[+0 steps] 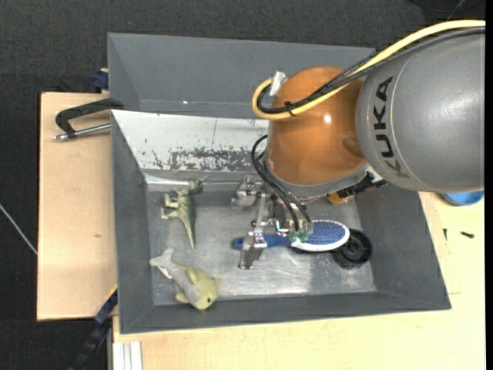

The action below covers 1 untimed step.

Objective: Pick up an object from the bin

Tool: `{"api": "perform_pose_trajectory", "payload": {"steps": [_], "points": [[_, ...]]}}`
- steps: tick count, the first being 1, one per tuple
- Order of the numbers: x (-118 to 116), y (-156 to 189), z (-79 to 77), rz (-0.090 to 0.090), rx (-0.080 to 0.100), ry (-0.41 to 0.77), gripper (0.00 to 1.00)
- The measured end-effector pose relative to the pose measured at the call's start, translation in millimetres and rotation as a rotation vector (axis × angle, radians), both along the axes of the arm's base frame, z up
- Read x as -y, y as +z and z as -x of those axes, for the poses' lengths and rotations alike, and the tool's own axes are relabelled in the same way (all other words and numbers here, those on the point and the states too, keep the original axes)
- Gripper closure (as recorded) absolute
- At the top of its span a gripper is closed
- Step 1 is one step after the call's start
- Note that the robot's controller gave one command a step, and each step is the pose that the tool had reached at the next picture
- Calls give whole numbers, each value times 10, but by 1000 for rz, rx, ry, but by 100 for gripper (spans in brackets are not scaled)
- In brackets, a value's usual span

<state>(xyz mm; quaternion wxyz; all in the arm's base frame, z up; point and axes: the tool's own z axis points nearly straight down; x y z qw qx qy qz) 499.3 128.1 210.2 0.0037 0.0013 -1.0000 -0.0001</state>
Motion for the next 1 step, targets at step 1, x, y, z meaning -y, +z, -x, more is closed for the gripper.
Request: {"api": "perform_pose_trajectory", "payload": {"steps": [1], "points": [[1144, -1411, -139, -2, 11, -116, 0]]}}
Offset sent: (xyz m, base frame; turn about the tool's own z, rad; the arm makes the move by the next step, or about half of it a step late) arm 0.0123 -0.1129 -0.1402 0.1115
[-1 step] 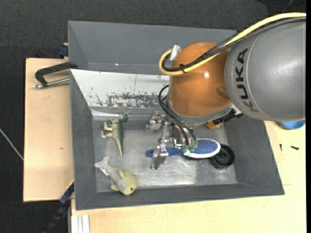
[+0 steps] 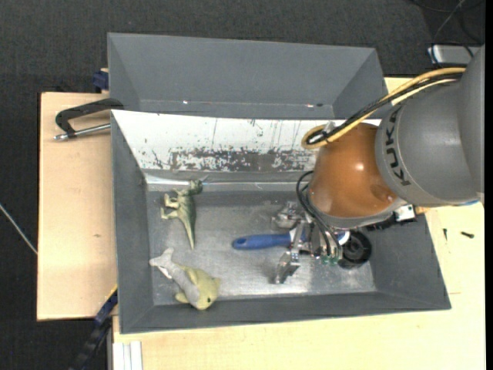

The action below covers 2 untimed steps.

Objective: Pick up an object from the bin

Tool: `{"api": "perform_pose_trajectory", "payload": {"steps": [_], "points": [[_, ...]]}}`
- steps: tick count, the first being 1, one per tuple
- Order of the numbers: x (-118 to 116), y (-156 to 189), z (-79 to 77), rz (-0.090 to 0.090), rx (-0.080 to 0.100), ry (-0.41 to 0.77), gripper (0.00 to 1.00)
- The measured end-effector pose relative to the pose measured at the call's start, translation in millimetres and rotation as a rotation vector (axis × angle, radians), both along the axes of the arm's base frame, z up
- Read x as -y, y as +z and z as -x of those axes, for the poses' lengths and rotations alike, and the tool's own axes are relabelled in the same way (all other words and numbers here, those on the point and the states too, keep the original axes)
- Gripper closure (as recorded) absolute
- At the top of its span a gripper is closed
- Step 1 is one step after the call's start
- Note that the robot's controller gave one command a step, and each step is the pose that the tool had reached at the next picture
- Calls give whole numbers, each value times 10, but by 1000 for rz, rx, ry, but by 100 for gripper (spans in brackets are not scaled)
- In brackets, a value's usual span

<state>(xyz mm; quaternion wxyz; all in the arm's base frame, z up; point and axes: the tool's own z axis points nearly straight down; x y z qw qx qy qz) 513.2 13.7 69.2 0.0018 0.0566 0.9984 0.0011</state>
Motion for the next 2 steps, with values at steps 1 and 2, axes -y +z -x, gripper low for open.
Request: {"api": "perform_pose_trajectory", "payload": {"steps": [1, 2], "points": [[-28, 41, -19, 0, 7, 5, 100], [180, 1321, -153, 3, 9, 93, 100]]}}
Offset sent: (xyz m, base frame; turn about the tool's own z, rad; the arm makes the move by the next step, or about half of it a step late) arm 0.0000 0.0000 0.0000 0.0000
